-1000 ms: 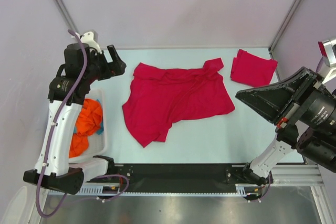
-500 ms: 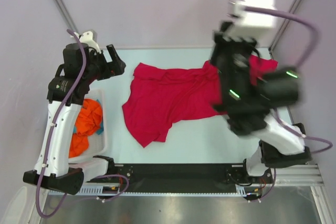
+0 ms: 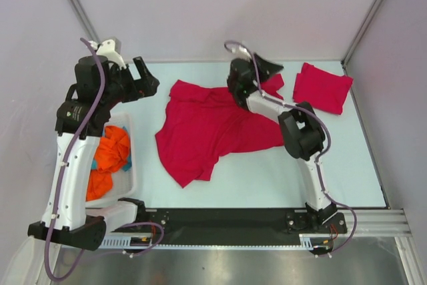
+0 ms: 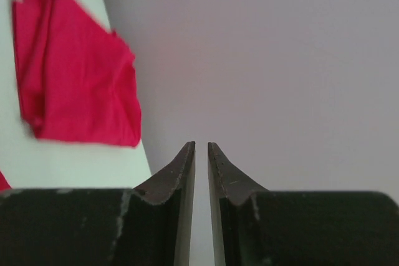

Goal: Fold and stack the t-shirts

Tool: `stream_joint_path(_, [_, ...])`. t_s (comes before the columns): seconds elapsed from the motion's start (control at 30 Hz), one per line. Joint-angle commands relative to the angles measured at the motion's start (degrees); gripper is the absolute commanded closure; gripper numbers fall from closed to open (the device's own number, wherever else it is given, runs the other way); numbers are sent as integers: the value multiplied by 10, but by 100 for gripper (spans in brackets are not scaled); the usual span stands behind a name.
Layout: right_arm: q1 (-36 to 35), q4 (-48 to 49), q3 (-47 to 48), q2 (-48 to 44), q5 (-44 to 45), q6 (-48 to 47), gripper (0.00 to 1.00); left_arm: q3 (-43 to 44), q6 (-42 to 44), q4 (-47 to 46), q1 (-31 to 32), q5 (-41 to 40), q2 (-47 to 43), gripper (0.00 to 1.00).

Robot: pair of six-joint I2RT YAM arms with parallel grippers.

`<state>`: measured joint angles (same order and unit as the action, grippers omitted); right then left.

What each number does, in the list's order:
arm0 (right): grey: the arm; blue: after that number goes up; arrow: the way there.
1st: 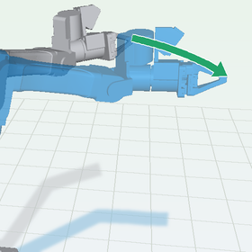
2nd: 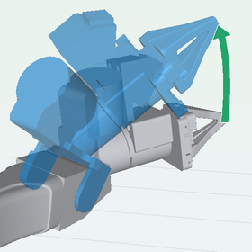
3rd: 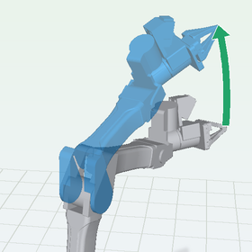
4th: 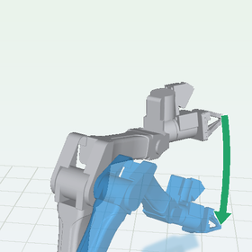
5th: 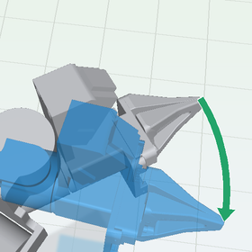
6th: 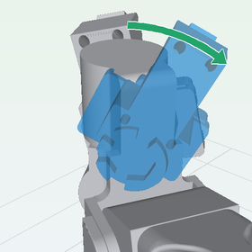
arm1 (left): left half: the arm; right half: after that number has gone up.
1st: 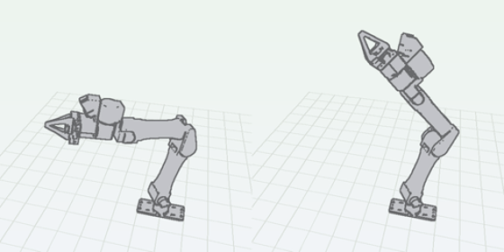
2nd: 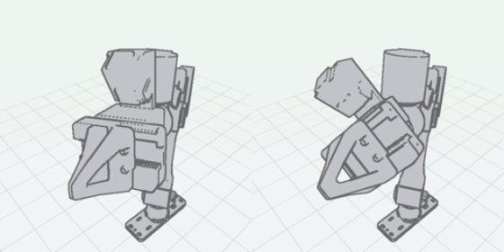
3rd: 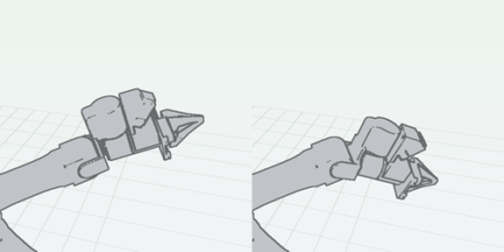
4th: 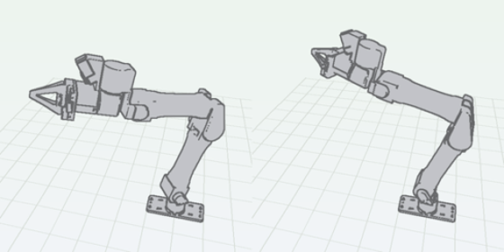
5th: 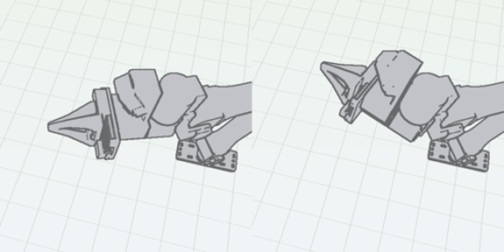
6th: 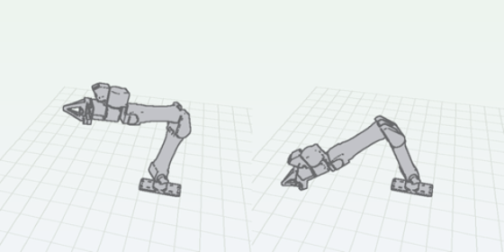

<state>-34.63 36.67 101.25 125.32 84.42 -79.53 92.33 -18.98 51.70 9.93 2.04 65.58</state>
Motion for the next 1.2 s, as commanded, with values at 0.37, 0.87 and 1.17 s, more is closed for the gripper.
stream_joint_path(0.37, [123,279,-198,-52,163,-119,97,15,-2,-10,-4,18,-8,2])
stream_joint_path(0.87, [-16,551,35,-48,166,-376,82,-6,-1,-15,3,6,-8,2])
stream_joint_path(1.17, [-27,512,66,-20,115,-359,93,-7,11,-13,3,-11,-5,2])
